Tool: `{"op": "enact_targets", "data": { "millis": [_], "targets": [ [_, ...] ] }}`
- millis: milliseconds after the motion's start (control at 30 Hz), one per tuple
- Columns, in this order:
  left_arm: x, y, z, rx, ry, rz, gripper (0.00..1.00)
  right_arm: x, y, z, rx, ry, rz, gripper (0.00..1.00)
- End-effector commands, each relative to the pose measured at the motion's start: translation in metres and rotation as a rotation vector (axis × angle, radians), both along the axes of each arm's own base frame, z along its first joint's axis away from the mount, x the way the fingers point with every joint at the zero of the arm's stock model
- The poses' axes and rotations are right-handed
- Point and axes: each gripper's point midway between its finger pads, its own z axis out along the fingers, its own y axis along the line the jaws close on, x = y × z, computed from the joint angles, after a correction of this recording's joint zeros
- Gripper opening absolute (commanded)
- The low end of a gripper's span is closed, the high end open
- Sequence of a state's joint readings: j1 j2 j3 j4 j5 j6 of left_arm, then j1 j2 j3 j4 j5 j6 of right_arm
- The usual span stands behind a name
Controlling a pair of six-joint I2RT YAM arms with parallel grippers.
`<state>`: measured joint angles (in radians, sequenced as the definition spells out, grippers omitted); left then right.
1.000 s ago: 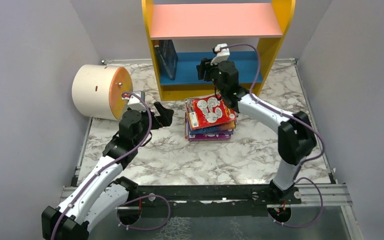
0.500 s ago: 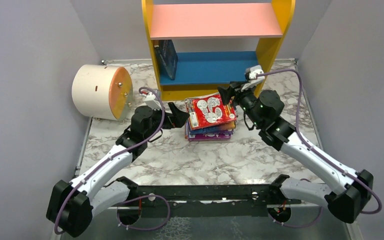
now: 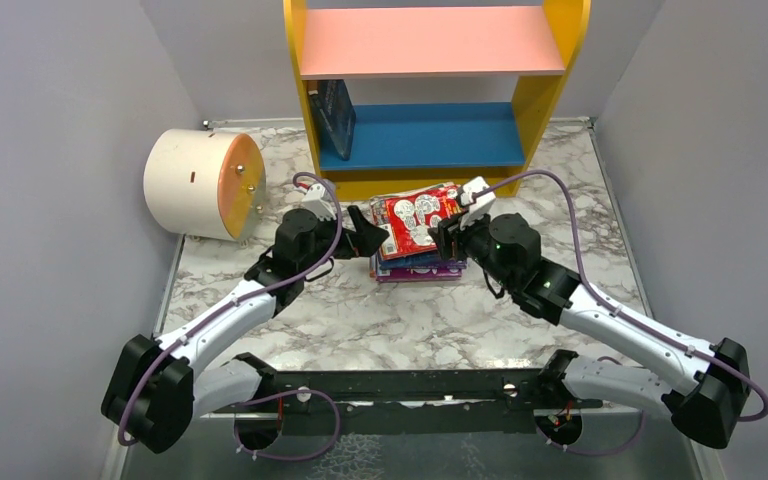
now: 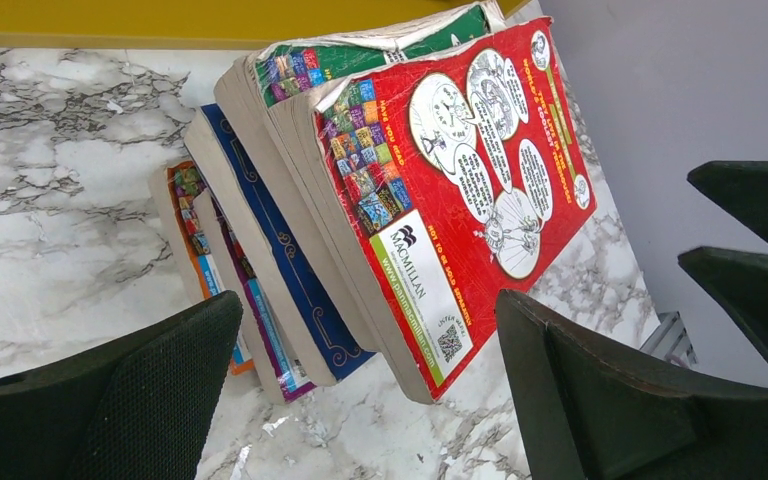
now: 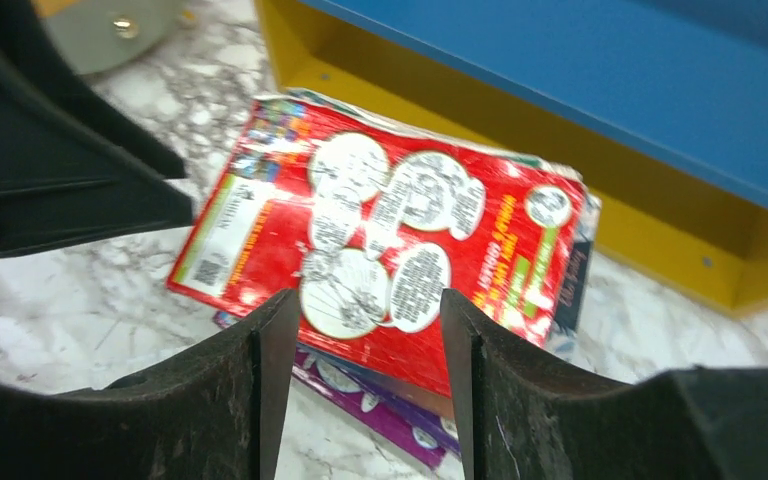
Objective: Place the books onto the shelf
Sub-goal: Pick up the book from the center of the board.
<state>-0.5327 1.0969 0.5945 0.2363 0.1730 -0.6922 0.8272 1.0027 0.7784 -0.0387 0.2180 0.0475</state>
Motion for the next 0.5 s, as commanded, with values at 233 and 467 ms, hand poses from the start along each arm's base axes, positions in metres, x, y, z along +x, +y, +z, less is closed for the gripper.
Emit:
{"op": "enact_targets", "data": {
  "millis": [233,467],
  "targets": [
    [0.006,-0.014,0.026,-0.055,-0.059,-0.036,0.94,0.019,-0.041,-0.003,0.113,0.173,-0.372,0.52],
    [0.007,-0.017,0.028,-0.067,-0.06,-0.04,0.94,0.025,-0.042,-0.026,0.151,0.314,-0.408,0.52]
  ]
}}
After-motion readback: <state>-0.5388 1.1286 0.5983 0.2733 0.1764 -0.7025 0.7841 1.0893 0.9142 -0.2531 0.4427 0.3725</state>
